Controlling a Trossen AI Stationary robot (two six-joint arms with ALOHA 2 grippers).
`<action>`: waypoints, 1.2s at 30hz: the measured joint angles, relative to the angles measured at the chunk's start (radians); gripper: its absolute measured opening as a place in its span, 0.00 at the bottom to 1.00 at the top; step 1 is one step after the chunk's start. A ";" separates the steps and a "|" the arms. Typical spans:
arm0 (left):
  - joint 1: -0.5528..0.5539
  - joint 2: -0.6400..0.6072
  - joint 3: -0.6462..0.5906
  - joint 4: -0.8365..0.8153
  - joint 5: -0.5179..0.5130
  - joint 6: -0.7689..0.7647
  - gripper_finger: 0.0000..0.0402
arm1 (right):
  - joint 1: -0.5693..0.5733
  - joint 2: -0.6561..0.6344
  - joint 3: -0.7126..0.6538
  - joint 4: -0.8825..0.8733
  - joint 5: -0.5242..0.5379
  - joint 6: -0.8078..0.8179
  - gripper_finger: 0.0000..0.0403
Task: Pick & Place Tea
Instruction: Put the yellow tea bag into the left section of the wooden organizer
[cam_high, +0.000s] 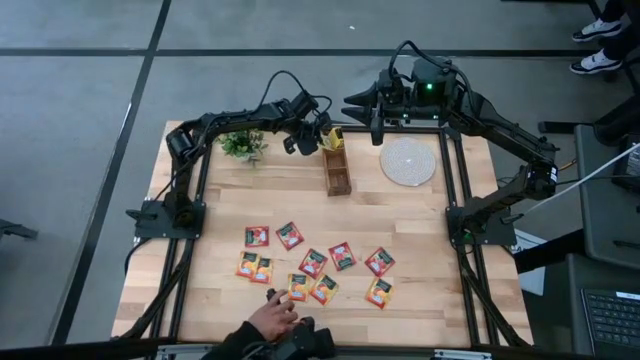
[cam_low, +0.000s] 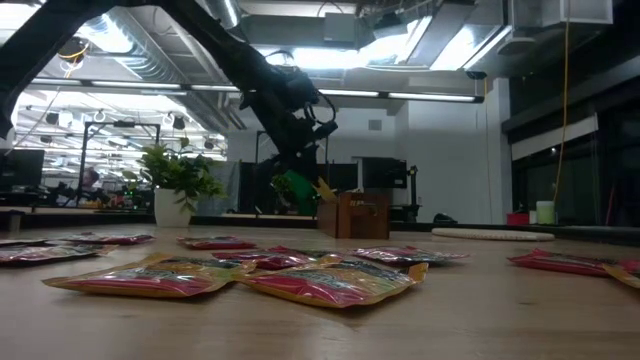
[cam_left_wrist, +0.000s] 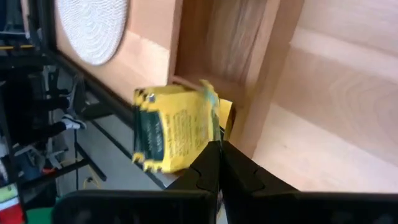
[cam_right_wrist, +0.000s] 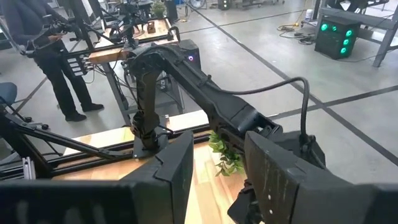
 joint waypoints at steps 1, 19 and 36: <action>-0.003 0.004 0.000 0.000 -0.002 0.000 0.00 | 0.000 0.000 0.000 -0.002 0.000 0.001 0.36; -0.009 0.008 0.000 0.026 -0.083 0.002 0.02 | 0.000 0.000 0.000 -0.057 0.000 -0.027 0.36; -0.007 0.008 0.000 0.055 -0.081 -0.053 0.21 | 0.000 0.000 0.000 -0.057 0.000 -0.023 0.36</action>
